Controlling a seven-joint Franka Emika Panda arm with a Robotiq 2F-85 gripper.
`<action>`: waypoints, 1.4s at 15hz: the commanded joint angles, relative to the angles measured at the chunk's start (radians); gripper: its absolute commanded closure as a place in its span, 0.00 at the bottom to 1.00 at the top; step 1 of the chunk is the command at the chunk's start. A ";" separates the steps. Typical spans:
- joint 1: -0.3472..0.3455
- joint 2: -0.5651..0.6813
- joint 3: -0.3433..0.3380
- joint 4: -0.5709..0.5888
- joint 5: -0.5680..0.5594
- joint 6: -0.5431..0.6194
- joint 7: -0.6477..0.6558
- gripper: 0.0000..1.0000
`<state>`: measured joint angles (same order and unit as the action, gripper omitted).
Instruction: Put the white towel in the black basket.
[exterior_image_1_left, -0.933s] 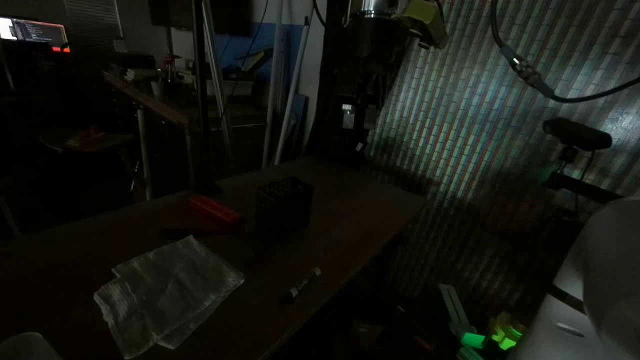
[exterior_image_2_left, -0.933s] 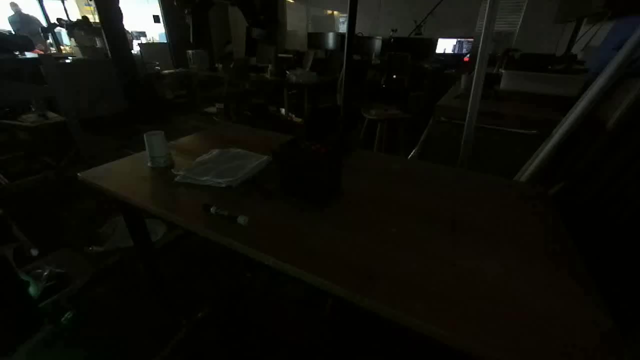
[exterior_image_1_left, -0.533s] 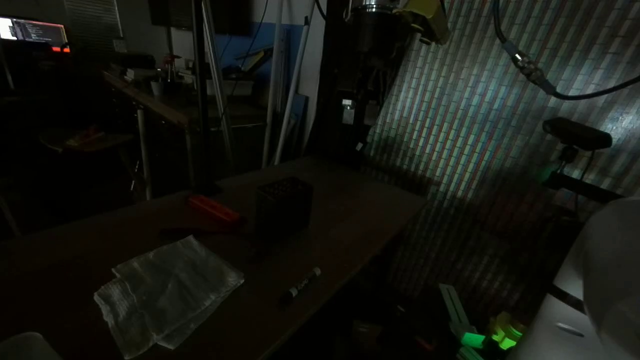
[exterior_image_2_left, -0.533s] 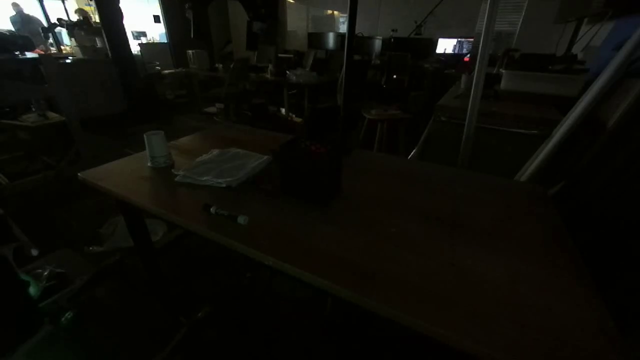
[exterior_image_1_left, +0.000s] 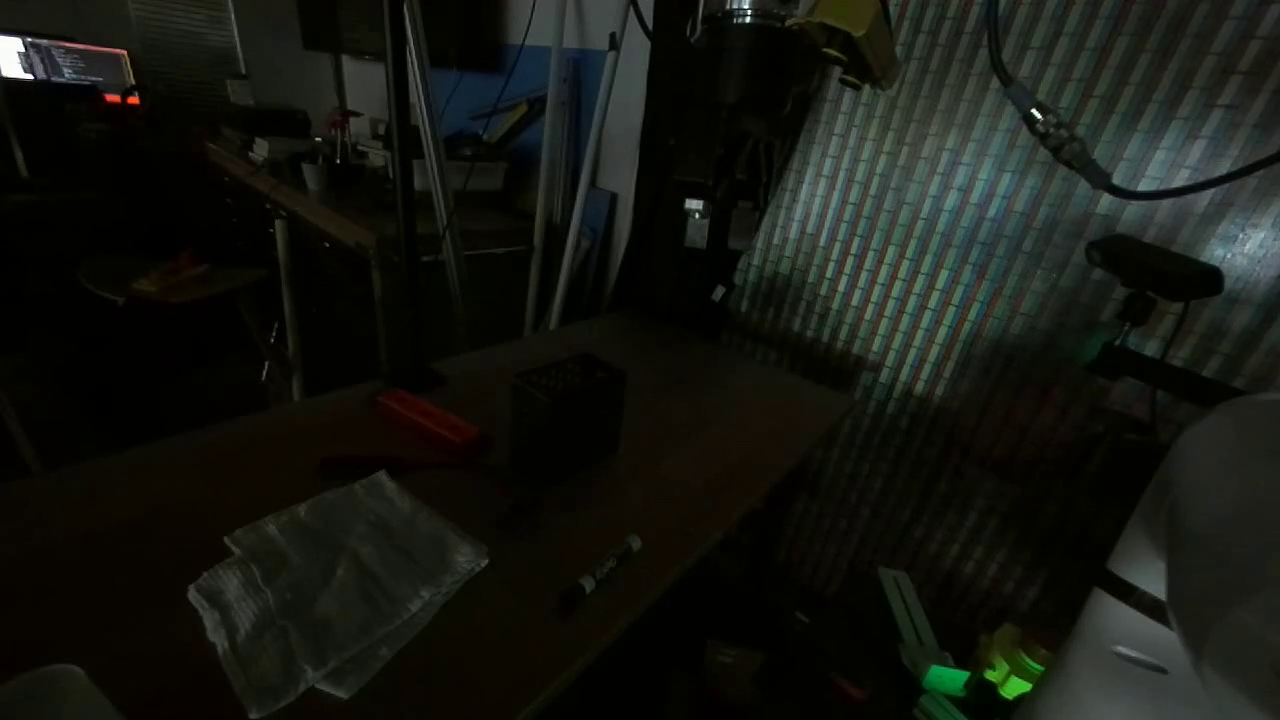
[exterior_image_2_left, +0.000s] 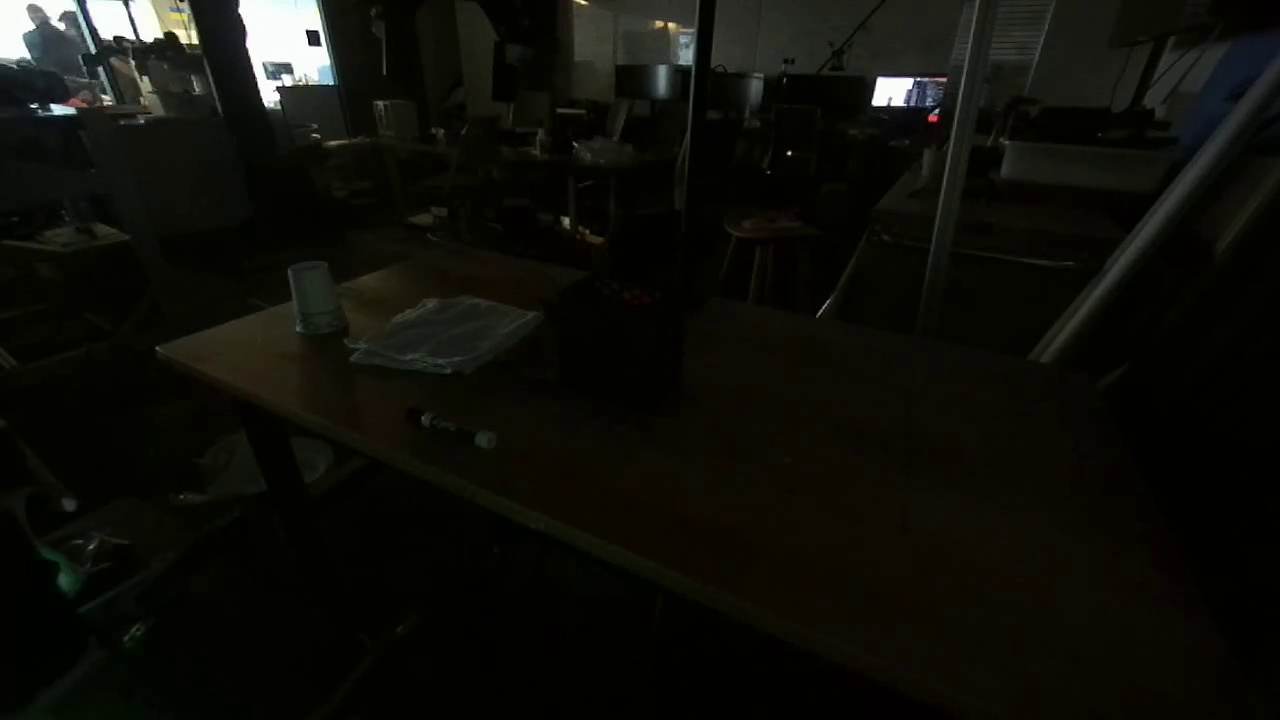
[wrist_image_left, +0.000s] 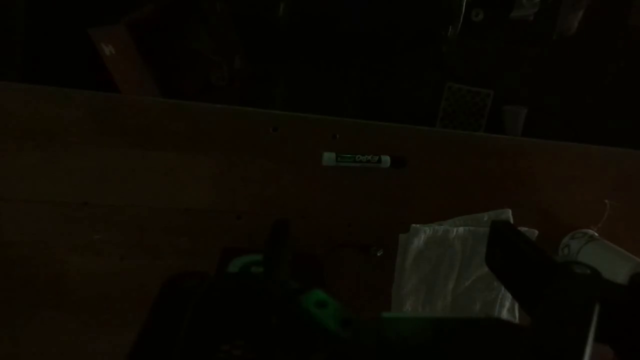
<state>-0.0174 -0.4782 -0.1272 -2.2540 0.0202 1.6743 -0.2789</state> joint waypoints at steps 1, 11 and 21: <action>-0.003 0.001 0.002 0.003 0.001 -0.003 -0.001 0.00; -0.003 0.001 0.002 0.003 0.001 -0.003 -0.001 0.00; 0.085 0.024 0.129 0.018 0.003 0.074 0.025 0.00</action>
<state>0.0256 -0.4685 -0.0486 -2.2587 0.0238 1.6956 -0.2728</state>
